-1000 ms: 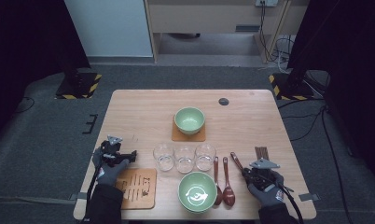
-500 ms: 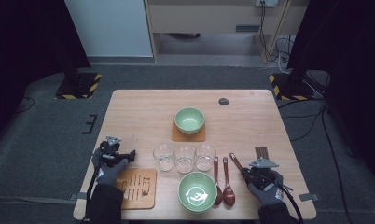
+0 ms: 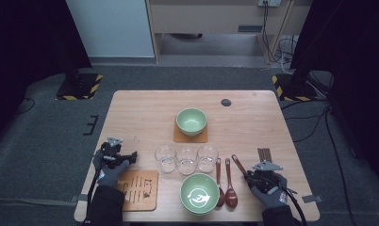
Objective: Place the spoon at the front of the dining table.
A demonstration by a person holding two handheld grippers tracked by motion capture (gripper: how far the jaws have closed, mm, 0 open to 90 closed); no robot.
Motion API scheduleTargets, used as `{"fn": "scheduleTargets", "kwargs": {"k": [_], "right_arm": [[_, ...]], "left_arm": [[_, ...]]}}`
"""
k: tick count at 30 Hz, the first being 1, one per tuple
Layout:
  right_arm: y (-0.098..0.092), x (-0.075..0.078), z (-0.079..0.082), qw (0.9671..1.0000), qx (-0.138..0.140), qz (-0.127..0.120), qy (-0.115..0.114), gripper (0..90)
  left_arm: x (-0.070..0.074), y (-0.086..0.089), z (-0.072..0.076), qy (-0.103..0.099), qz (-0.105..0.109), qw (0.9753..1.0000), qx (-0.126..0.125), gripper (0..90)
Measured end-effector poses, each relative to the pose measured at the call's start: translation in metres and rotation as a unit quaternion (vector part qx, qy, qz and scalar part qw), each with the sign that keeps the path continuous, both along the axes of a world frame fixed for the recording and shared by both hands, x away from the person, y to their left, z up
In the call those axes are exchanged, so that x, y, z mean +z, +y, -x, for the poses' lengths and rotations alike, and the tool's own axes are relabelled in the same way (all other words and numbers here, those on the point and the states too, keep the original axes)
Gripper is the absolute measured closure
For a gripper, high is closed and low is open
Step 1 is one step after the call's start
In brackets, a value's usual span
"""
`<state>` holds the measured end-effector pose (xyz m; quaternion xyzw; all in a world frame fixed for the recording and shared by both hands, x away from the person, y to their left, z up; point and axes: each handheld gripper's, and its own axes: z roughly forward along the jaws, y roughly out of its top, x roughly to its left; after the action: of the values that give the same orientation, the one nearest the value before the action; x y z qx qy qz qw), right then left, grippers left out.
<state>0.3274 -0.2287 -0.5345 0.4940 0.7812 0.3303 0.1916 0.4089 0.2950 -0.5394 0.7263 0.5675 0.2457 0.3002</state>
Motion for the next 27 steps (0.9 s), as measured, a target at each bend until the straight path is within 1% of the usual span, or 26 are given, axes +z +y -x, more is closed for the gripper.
{"fn": "scheduleTargets", "kwargs": {"k": [3,4,8,11,12,13,19,21,26,27], "right_arm": [[0.001,0.000,0.000,1.0000,0.000,0.005,-0.001,78.9],[0.001,0.000,0.001,0.9999,0.000,0.009,-0.005,80.9],[0.003,0.000,0.001,0.9998,-0.002,0.015,-0.008,81.7],[0.003,0.000,0.001,0.9999,-0.003,0.011,-0.007,81.8],[0.001,0.001,0.000,0.9999,-0.004,0.002,-0.009,81.9],[0.000,0.003,0.000,0.9999,-0.004,-0.002,-0.010,81.9],[-0.002,0.009,0.000,0.9998,-0.005,-0.012,-0.017,81.9],[-0.003,0.011,0.000,0.9996,-0.005,-0.015,-0.022,81.9],[-0.005,0.017,-0.002,0.9991,-0.008,-0.021,-0.036,81.9],[-0.005,0.017,-0.002,0.9991,-0.008,-0.021,-0.036,81.9]], "left_arm": [[0.000,0.000,0.000,0.000,0.000,1.0000,0.000,3.5],[0.000,0.000,0.000,0.000,0.000,1.0000,0.000,3.5],[0.000,0.000,0.000,0.000,0.000,1.0000,0.001,3.6],[0.000,0.000,0.000,0.000,0.000,1.0000,0.001,4.1],[0.000,0.000,0.000,-0.001,0.000,1.0000,0.001,4.6],[0.001,0.000,0.001,-0.002,0.001,1.0000,0.003,5.6],[0.002,0.000,0.002,-0.001,0.001,1.0000,0.004,10.8],[0.003,0.000,0.003,-0.001,0.005,1.0000,0.003,11.7],[0.009,-0.001,0.006,-0.014,0.025,0.9996,0.002,13.2],[0.009,-0.001,0.006,-0.014,0.025,0.9996,0.002,13.6]]}}
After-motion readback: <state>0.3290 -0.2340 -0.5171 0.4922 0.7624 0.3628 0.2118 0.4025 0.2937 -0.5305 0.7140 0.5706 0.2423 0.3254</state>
